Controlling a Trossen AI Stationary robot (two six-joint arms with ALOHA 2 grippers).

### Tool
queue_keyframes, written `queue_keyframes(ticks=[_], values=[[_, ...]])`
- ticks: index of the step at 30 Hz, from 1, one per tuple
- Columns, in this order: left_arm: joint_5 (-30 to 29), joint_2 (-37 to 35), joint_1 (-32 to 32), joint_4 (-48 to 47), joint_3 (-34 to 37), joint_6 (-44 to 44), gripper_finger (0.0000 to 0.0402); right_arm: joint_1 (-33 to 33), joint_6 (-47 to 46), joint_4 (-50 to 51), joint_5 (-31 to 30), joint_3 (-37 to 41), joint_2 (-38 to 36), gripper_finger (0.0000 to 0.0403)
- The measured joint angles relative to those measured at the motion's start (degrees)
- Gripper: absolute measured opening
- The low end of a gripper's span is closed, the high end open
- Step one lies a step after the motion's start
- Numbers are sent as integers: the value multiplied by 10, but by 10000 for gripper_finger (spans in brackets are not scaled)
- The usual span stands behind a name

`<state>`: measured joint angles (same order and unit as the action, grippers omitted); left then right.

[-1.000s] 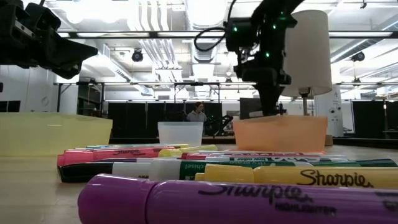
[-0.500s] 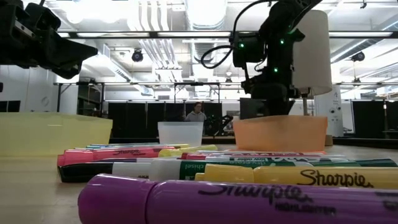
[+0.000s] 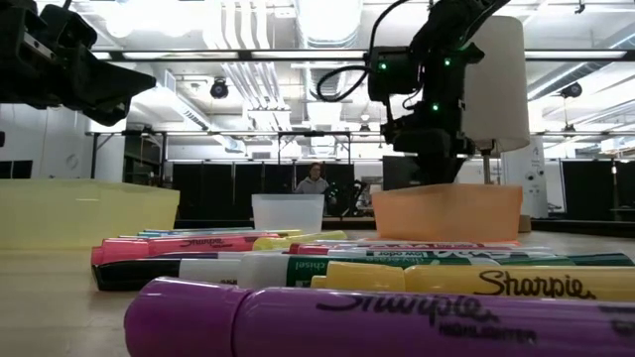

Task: Pick & Place Markers
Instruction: Put the small blue marker into the orange bin, then put the small green marker into the orange bin

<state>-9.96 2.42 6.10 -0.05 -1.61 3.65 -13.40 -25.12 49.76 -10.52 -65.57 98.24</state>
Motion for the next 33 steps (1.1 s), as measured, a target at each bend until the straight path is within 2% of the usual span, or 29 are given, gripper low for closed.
queue_keyframes(ticks=[10,17,21,26,33], values=[[0,0,0,0,0,0,0,20,-9,-2,0,-5,-2,132],[0,0,0,0,0,0,0,61,-32,23,1,-30,-13,134],[0,0,0,0,0,0,0,105,-30,15,0,-56,-23,134],[0,0,0,0,0,0,0,175,38,-24,11,-67,-22,134],[0,0,0,0,0,0,0,256,71,-125,65,-74,-7,133]])
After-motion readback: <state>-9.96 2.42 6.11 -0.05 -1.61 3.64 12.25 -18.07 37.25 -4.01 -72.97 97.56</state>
